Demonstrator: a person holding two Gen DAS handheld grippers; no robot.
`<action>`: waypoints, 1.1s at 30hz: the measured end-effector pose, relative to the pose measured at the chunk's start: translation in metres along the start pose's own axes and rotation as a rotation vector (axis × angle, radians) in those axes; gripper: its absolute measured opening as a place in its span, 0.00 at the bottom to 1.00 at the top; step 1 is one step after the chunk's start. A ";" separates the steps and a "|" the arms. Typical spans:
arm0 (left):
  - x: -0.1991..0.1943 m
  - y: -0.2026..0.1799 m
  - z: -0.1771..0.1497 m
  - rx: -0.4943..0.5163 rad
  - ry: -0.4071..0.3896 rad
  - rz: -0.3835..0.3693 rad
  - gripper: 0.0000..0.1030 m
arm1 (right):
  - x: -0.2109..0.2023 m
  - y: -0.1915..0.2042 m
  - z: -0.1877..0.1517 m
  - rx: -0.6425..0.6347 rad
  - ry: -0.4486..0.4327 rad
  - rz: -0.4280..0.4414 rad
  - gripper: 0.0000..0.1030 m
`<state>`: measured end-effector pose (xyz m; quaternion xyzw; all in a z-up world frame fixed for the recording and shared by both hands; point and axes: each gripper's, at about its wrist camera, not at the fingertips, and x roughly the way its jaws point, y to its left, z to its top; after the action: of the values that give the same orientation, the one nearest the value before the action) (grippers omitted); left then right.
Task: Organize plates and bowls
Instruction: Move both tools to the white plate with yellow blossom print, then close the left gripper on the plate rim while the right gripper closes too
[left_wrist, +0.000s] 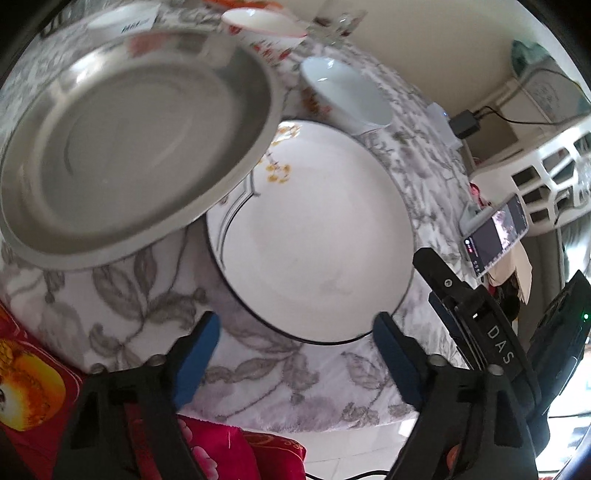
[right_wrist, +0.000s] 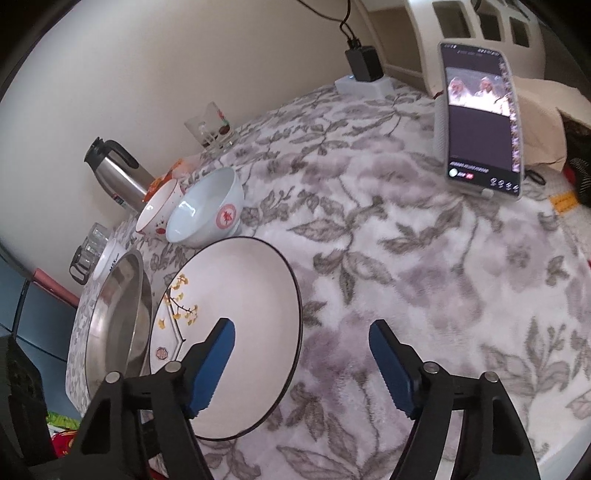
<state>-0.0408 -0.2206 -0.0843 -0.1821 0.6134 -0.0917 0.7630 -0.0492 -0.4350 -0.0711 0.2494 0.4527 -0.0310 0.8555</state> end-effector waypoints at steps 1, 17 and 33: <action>0.002 0.002 0.000 -0.012 0.005 0.000 0.77 | 0.002 0.000 0.000 -0.001 0.005 0.002 0.71; 0.013 0.014 0.007 -0.081 -0.004 -0.022 0.46 | 0.035 0.002 0.009 0.001 0.046 0.058 0.33; 0.024 0.023 0.015 -0.115 -0.021 0.002 0.32 | 0.058 0.005 0.026 -0.054 0.061 0.069 0.17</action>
<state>-0.0225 -0.2059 -0.1121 -0.2261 0.6098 -0.0534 0.7577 0.0062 -0.4325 -0.1022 0.2424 0.4703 0.0187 0.8483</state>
